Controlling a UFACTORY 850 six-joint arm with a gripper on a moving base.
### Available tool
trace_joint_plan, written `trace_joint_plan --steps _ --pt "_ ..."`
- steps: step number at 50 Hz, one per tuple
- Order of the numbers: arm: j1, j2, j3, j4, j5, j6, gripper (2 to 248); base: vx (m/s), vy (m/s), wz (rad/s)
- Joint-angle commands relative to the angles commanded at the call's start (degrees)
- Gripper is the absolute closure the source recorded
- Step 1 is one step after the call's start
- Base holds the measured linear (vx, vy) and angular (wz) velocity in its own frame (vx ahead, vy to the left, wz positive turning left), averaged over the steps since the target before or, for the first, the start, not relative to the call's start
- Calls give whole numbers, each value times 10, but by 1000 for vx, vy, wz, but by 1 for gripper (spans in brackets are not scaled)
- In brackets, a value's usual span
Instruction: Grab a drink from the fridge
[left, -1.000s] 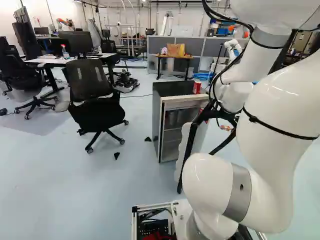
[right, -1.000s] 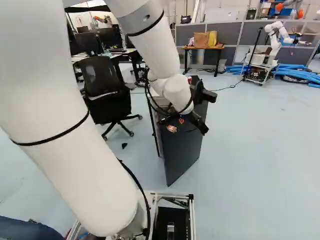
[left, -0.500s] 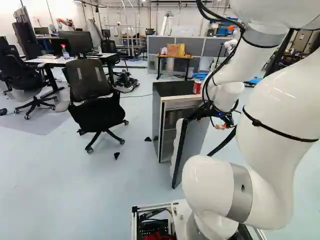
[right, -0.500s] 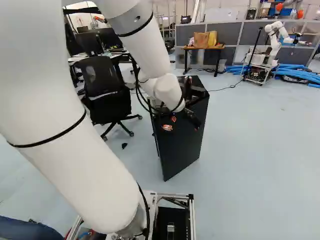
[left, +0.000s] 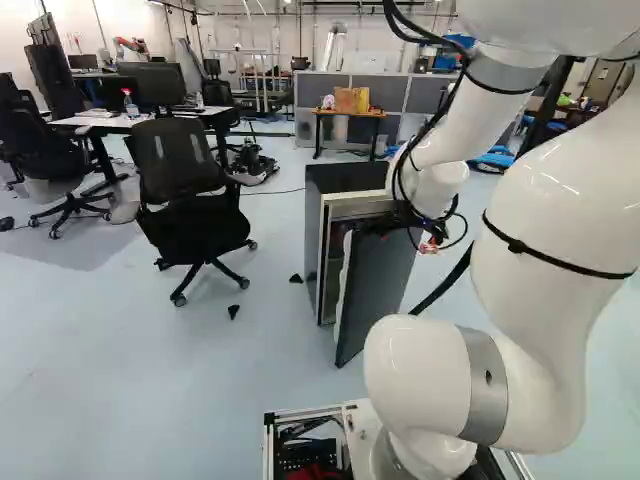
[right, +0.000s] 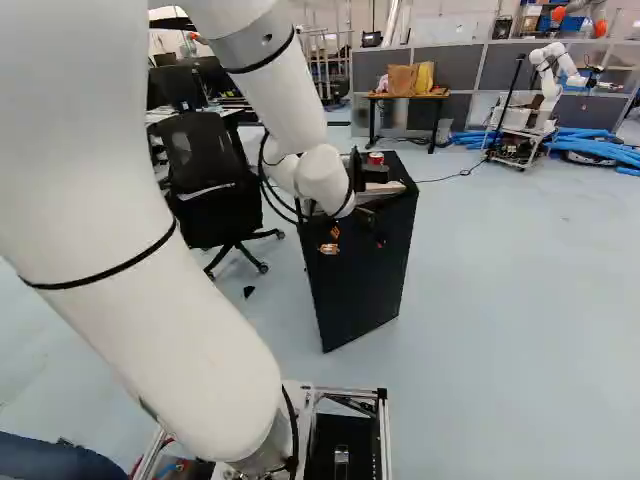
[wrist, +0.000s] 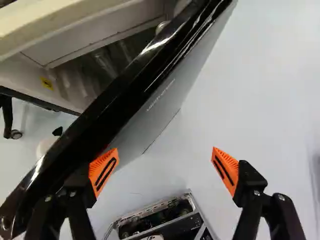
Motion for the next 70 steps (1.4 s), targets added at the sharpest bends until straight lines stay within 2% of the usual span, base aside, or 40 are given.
trace_joint_plan --steps 38,70 --pt "74 -49 -53 -31 15 0 3 0 0 0" --pt "112 -94 -106 -31 15 0 3 0 0 0"
